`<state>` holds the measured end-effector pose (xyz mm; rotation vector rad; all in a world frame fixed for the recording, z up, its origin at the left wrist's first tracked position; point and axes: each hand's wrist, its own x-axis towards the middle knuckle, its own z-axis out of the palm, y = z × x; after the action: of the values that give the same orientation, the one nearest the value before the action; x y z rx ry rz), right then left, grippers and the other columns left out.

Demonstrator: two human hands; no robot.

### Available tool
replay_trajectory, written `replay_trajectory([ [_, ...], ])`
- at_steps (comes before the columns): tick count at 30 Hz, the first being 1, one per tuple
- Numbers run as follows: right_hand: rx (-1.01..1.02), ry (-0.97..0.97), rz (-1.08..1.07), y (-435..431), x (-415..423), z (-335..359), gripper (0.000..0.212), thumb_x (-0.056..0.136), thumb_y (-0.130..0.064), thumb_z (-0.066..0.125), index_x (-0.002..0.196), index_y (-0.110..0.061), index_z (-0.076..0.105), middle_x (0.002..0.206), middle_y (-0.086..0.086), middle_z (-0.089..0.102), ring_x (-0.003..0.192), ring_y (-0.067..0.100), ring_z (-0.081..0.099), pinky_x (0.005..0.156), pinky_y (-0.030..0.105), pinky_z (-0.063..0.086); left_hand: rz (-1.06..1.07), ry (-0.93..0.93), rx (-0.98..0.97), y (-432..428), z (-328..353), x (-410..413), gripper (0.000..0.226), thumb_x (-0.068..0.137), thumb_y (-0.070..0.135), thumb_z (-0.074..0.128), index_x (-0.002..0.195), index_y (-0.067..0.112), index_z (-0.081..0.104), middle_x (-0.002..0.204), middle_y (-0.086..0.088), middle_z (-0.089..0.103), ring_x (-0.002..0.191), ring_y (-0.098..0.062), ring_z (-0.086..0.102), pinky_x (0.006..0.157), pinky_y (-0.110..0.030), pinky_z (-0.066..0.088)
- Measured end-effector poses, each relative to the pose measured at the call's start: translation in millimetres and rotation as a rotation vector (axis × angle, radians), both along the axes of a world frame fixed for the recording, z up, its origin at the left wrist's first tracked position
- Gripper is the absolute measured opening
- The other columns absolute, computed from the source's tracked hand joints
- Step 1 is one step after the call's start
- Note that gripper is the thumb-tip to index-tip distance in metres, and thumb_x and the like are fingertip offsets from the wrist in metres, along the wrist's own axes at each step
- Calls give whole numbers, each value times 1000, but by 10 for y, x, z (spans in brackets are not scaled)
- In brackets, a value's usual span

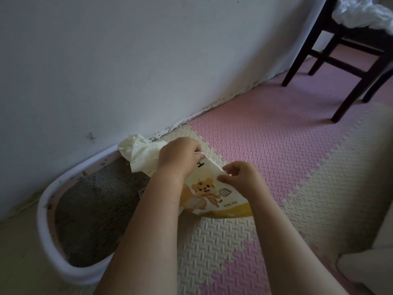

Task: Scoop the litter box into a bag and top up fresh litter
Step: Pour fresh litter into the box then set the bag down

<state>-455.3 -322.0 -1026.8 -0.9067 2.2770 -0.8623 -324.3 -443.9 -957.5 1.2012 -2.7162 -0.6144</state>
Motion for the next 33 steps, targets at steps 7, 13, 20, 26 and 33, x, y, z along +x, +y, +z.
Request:
replay_trajectory([
  [7, 328, -84, -160, 372, -217, -496, 54, 73, -9, 76, 123, -19, 57, 119, 5, 60, 95, 18, 58, 72, 33, 52, 95, 48, 21, -42, -55, 38, 18, 93, 34, 56, 97, 25, 72, 97, 5, 69, 91, -18, 62, 74, -29, 44],
  [13, 470, -3, -377, 559, -206, -845, 24, 72, -8, 59, 93, -21, 63, 81, 2, 66, 77, 22, 63, 72, 38, 57, 102, 63, 32, -32, -62, 33, 17, 93, 32, 57, 97, 26, 72, 97, 5, 70, 90, -17, 61, 71, -28, 40],
  [20, 400, -23, -456, 563, -224, -820, 25, 76, 0, 46, 69, -16, 64, 74, 9, 66, 66, 25, 59, 52, 24, 40, 117, 65, 36, -36, -33, 80, 16, 93, 31, 57, 98, 27, 72, 99, 5, 70, 93, -17, 61, 72, -27, 42],
  [26, 250, 112, -495, 454, -157, -638, 28, 90, -9, 41, 71, -12, 62, 60, 4, 55, 51, 19, 44, 48, 24, 29, 152, 92, 7, -45, 31, 153, 18, 93, 31, 57, 97, 23, 73, 93, 2, 70, 81, -16, 57, 69, -27, 38],
  [33, -51, 231, -483, 246, -151, -220, 32, 95, -19, 44, 68, -9, 57, 57, 3, 52, 50, 15, 41, 49, 27, 30, 180, 146, -53, -60, 110, 202, 18, 95, 28, 55, 99, 20, 70, 89, -2, 69, 76, -18, 54, 65, -27, 34],
])
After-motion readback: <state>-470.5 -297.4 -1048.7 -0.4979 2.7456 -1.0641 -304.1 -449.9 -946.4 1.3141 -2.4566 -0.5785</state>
